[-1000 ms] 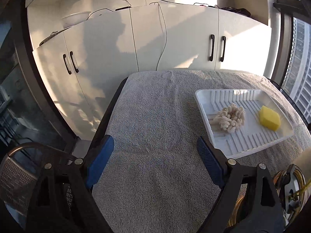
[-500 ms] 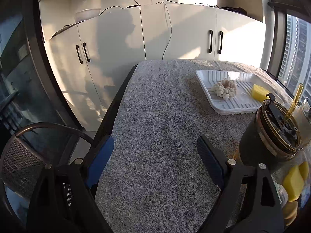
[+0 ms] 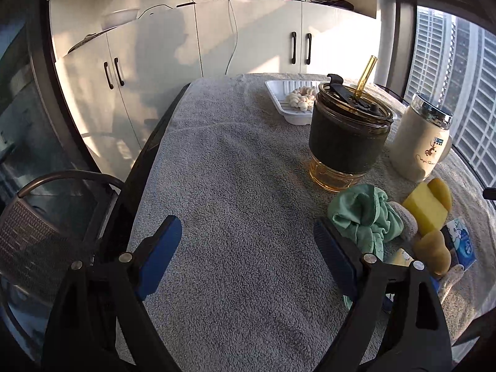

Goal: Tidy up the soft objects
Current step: 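Move both grippers back toward the remaining items beside the tumbler, then grasp the mint-green cloth with the left gripper while the right gripper grasps a blue tissue pack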

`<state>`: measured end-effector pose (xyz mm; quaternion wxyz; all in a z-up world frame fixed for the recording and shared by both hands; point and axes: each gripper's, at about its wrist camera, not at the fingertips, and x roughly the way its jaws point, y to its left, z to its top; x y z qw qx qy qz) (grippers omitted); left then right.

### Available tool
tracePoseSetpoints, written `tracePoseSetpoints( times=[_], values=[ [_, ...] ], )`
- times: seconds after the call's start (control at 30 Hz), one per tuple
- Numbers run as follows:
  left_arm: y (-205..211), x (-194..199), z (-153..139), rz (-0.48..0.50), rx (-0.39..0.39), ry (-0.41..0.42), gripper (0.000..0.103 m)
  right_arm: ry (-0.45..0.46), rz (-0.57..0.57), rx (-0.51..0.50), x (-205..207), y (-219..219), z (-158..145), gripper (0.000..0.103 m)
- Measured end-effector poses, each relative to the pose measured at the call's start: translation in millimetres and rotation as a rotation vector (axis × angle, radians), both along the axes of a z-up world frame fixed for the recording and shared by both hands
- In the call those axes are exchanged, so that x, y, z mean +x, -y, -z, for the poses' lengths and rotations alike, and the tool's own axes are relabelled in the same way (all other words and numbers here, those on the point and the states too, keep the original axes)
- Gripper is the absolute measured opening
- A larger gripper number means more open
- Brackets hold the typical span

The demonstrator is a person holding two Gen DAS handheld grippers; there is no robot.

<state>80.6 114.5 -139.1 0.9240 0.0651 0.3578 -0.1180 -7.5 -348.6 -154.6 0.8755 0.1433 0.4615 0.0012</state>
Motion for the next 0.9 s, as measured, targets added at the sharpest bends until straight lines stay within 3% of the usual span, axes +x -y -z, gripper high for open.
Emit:
tracePoseSetpoints(
  times=[0.23,0.43,0.73,0.9],
  values=[
    [33.8,-22.9,-9.9,0.127,-0.063,-0.016,0.087,0.018,-0.065,-0.006,-30.5,-48.6,0.1,0.086],
    [72.3,-18.8,-3.9,0.215,-0.06,-0.059,0.087,0.016,-0.152,0.02,-36.3,-101.0,3.1,0.086],
    [102.3,-2.4,20.6,0.228,-0.014,-0.126,0.087,0.021,-0.205,0.11,-26.8,-151.1,3.5,0.086],
    [109.1,4.8,26.4,0.219,0.0,-0.137,0.087,0.003,-0.168,0.125,-12.6,-166.1,9.5,0.086]
  ],
)
